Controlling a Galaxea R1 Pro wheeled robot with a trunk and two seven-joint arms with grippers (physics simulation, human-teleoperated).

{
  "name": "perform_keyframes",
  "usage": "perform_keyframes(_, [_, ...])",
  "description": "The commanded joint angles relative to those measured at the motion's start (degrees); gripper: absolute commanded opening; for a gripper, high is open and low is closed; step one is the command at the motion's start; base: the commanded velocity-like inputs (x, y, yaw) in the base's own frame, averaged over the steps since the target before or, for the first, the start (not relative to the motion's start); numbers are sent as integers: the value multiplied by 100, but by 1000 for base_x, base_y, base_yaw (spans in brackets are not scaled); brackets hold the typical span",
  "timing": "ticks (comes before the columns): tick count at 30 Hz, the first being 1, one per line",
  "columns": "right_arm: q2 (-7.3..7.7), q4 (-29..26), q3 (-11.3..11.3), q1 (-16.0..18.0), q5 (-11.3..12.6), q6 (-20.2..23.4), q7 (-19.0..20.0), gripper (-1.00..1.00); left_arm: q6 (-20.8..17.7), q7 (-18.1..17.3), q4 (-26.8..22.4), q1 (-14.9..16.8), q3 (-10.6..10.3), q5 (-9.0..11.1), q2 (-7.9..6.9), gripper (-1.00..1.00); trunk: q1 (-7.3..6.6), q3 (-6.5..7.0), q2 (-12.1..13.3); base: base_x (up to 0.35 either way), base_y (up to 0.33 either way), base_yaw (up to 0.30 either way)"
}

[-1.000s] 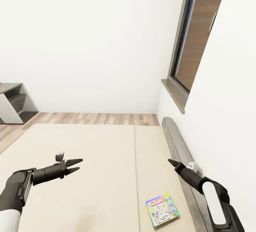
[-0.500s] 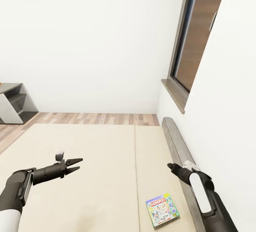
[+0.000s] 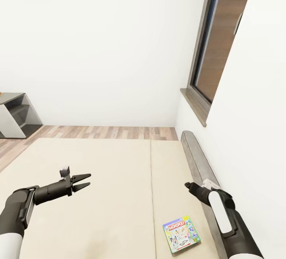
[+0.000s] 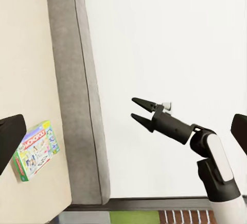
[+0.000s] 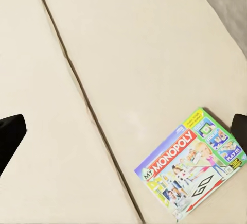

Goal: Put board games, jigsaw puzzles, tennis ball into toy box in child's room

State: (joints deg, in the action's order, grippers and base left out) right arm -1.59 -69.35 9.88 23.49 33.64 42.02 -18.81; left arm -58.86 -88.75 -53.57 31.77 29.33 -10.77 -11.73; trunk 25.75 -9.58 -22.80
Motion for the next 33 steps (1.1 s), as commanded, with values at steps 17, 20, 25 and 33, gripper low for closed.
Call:
perform_keyframes(17, [8,63,-12,7,66,-284,-52,100,-57,-31,-148,40,-412,-79,23,100,4,-143,-12,0,0,0])
perform_keyframes(20, [1,70,-12,7,61,-296,-52,100,-56,-29,-146,40,-418,-81,17,100,4,-171,-12,0,0,0])
perform_keyframes(25, [15,213,-5,7,49,-314,-52,100,-51,-22,-147,40,-421,-86,24,100,4,-218,-12,0,0,0])
perform_keyframes(33, [28,277,-3,8,46,-317,-52,100,-39,-11,-146,40,-428,-91,18,100,4,-292,-12,0,0,0])
